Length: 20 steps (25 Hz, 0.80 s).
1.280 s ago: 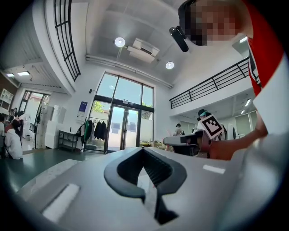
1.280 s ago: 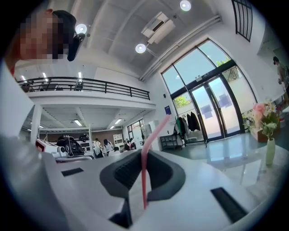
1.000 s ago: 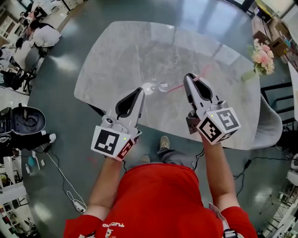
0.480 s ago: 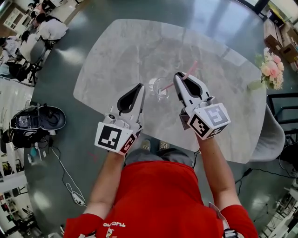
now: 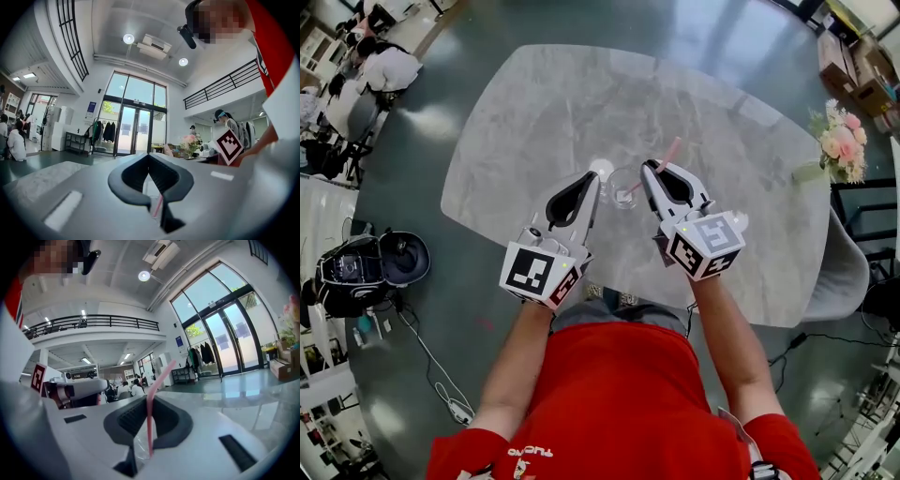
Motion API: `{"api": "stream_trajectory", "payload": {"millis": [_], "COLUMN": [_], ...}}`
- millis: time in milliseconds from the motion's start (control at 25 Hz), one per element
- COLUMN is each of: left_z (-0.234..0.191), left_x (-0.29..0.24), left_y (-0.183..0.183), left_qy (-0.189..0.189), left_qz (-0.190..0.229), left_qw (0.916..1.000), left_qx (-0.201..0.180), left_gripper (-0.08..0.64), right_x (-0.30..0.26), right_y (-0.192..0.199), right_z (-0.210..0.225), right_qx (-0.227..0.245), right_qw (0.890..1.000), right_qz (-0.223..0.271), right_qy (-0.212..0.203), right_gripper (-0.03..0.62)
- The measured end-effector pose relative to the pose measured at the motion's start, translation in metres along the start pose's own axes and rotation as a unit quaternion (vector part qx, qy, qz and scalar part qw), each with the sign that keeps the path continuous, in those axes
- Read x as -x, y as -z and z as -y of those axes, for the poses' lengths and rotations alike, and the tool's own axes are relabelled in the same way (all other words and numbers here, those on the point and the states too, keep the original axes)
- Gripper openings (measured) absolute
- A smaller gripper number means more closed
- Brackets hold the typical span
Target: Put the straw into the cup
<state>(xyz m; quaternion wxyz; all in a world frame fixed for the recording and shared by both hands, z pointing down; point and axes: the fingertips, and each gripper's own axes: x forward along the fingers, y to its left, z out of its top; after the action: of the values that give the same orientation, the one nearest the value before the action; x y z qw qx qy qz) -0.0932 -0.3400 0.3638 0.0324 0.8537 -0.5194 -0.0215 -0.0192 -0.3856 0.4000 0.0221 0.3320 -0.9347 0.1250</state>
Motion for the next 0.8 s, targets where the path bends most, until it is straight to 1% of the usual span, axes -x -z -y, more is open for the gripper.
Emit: {"api": "stream_trajectory", "payload": {"millis": [280,480,640,680,760,800], "left_z": [-0.004,-0.003,-0.006,-0.007,-0.009,-0.009], "left_x": [-0.007,-0.011,-0.011,-0.011,-0.01,-0.01], "left_y": [0.013,0.015,0.017,0.017,0.018,0.018], "left_qy": [0.016,0.032,0.035,0.036,0.037,0.038], "left_qz": [-0.007,-0.009,-0.012,-0.013,-0.015,-0.015], "left_qw": [0.9998,0.9994,0.9992,0.9992,0.9991,0.999], "left_qx": [0.011,0.012,0.014,0.014,0.015,0.015], "left_gripper": [0.006,0.006,0.006,0.006,0.006,0.006], "right_x": [-0.011,-0.019,-0.023,-0.024,-0.025,-0.025], "right_y": [0.017,0.025,0.035,0.038,0.044,0.046], "right_z": [0.005,0.002,0.001,0.001,0.002,0.003], "right_qx": [-0.005,-0.01,-0.018,-0.017,-0.013,-0.007], "right_qw": [1.0,1.0,0.999,0.998,0.997,0.996], "right_qz": [-0.016,-0.026,-0.051,-0.059,-0.075,-0.083], "right_qy": [0.014,0.013,0.008,0.007,0.008,0.01], "right_gripper": [0.023,0.025,0.026,0.045,0.104,0.121]}}
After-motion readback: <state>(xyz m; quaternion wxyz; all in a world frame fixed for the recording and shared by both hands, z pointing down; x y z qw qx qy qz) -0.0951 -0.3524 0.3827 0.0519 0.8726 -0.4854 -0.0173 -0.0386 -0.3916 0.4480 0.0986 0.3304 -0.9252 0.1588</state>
